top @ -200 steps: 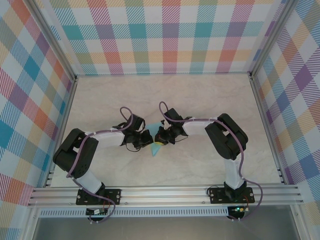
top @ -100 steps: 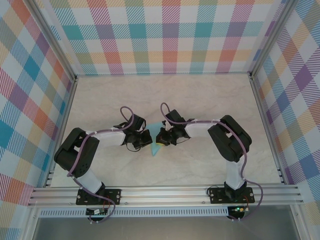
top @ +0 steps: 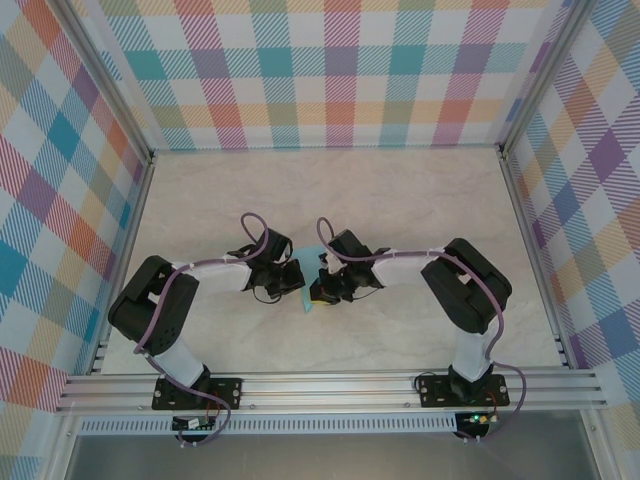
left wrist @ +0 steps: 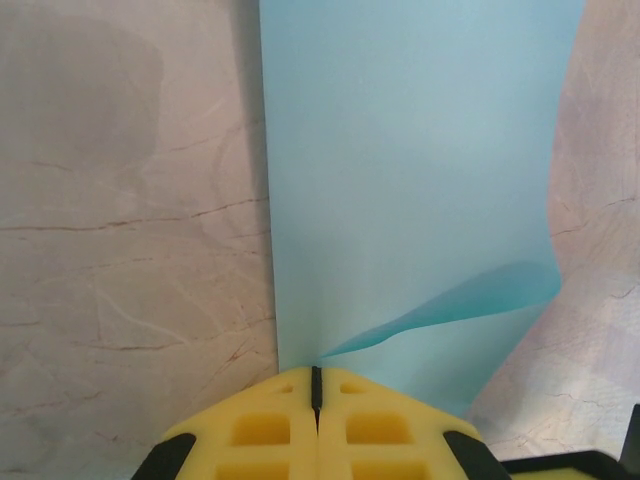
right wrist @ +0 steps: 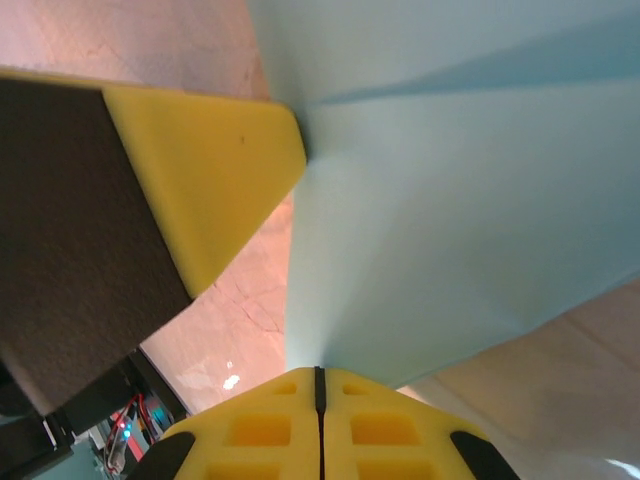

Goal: Fold a paper plane with a square sheet of paper (pick it up from the middle)
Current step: Third fold the triangle at the center of the table.

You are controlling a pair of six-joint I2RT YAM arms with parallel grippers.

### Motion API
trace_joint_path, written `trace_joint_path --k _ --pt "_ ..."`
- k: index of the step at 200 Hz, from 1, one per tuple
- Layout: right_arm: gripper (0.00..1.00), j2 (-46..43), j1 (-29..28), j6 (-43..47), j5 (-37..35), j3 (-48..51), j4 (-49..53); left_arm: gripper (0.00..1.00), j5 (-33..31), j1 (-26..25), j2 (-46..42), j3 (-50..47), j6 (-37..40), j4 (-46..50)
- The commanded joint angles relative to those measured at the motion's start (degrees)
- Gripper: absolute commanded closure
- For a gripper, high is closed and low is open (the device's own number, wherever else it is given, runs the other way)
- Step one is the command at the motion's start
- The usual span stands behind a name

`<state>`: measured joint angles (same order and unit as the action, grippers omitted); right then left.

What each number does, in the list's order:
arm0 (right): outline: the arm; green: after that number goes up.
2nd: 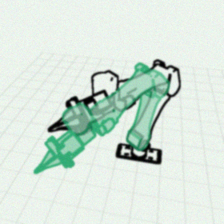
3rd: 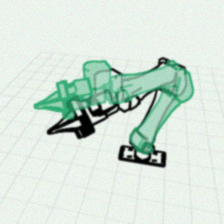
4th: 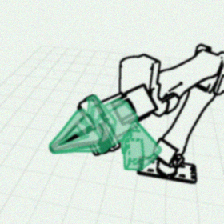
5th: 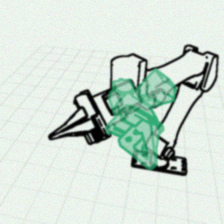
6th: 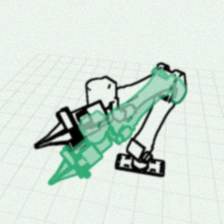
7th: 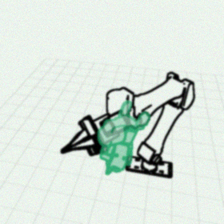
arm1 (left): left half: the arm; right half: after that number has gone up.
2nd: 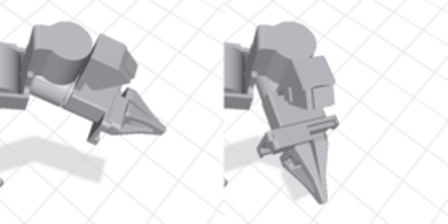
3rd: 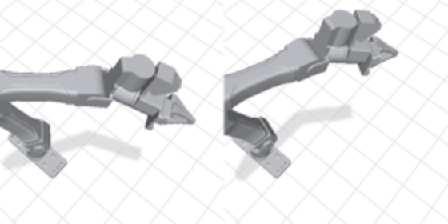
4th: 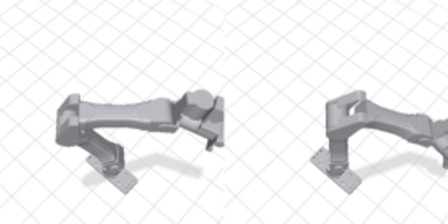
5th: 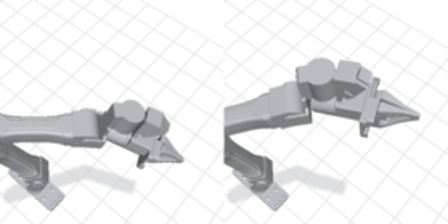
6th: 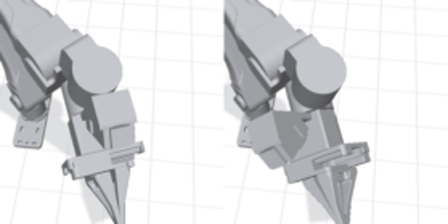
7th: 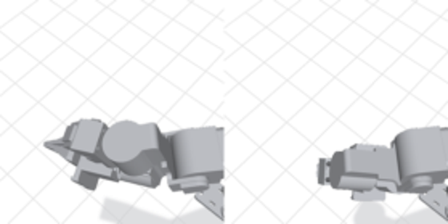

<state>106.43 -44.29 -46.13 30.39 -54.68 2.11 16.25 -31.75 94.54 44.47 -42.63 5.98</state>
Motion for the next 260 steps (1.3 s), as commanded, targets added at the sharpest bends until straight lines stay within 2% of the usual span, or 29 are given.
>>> trace_joint_path --k 1,68,114,174,200,260 --pt "0.94 0.8 -0.6 1.3 2.0 0.5 -2.5 0.96 -3.4 -0.5 0.8 -0.8 0.0 4.0" --pt "0.94 2.8 -0.7 1.5 -0.4 0.4 0.0 0.97 -3.8 -0.5 0.2 -1.4 -0.3 4.0" --pt "0.94 0.0 -1.4 2.4 1.6 1.0 -1.6 0.96 -4.0 -0.5 0.0 -1.4 -0.4 4.1" --pt "0.94 2.3 -2.3 2.1 2.1 1.6 -1.8 0.97 -4.3 -0.5 0.1 -1.4 -0.6 4.0" --pt "0.95 3.3 -2.6 2.7 -0.3 0.9 1.5 0.97 -4.3 -0.5 0.2 -1.4 -0.6 4.0" --pt "0.95 0.7 -3.9 3.9 -0.1 0.5 1.2 0.97 -4.5 -0.5 0.3 -1.4 -0.8 4.0"
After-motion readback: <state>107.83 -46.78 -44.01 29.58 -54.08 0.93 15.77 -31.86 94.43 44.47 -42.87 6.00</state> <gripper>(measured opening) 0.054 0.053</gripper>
